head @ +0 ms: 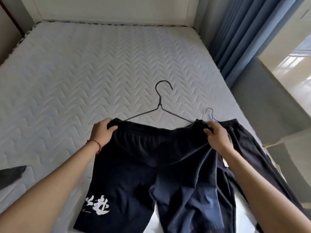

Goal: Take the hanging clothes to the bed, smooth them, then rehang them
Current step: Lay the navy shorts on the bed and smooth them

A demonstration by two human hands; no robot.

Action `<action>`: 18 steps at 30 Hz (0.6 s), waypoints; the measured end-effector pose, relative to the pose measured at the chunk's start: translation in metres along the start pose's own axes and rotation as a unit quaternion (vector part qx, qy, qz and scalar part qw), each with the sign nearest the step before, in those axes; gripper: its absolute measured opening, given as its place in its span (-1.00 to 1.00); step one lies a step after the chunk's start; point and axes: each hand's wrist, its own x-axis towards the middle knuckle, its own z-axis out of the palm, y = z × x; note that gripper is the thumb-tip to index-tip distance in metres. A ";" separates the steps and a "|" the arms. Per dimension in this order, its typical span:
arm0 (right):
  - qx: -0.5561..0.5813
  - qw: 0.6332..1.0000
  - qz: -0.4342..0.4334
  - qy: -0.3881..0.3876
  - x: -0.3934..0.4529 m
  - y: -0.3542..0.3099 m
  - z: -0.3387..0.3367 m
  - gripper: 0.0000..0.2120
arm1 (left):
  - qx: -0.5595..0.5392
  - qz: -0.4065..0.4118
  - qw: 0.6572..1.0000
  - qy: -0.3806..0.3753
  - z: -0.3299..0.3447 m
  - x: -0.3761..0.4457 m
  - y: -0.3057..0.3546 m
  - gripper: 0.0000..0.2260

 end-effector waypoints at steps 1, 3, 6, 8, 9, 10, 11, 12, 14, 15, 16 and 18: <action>-0.006 1.000 -0.005 0.000 0.019 0.005 0.012 -0.73 | 0.003 -0.002 1.000 0.009 0.010 0.015 -0.005 -0.77; -0.013 1.000 -0.016 0.003 0.054 0.014 0.039 -0.74 | 0.011 -0.009 0.999 0.030 0.031 0.041 -0.017 -0.74; -0.047 0.998 -0.005 0.029 0.093 0.026 0.080 -0.71 | 0.054 -0.016 0.996 0.072 0.068 0.069 -0.040 -0.72; -0.063 0.997 0.031 0.042 0.103 0.038 0.105 -0.66 | 0.089 -0.046 0.993 0.070 0.095 0.070 -0.054 -0.68; -0.049 0.997 0.051 0.032 0.101 0.045 0.117 -0.63 | 0.098 -0.060 0.992 0.055 0.109 0.063 -0.063 -0.66; -0.025 0.997 0.067 0.012 0.092 0.054 0.128 -0.61 | 0.099 -0.072 0.992 0.035 0.121 0.050 -0.073 -0.66; 0.004 0.997 0.078 -0.011 0.078 0.064 0.138 -0.60 | 0.091 -0.082 0.992 0.017 0.133 0.031 -0.084 -0.66; 0.032 0.996 0.083 -0.031 0.060 0.075 0.146 -0.60 | 0.079 -0.090 0.993 0.005 0.144 0.008 -0.096 -0.68; 0.074 0.991 0.097 -0.050 0.013 0.098 0.156 -0.64 | 0.068 -0.123 0.990 -0.010 0.161 -0.047 -0.119 -0.72; 0.090 0.988 0.116 -0.054 -0.012 0.109 0.159 -0.67 | 0.069 -0.151 0.986 -0.015 0.168 -0.077 -0.129 -0.73; 0.104 0.983 0.139 -0.055 -0.039 0.119 0.161 -0.70 | 0.070 -0.182 0.981 -0.020 0.174 -0.107 -0.140 -0.73; 0.116 0.972 0.193 -0.060 -0.094 0.135 0.163 -0.79 | 0.076 -0.247 0.966 -0.018 0.183 -0.166 -0.157 -0.74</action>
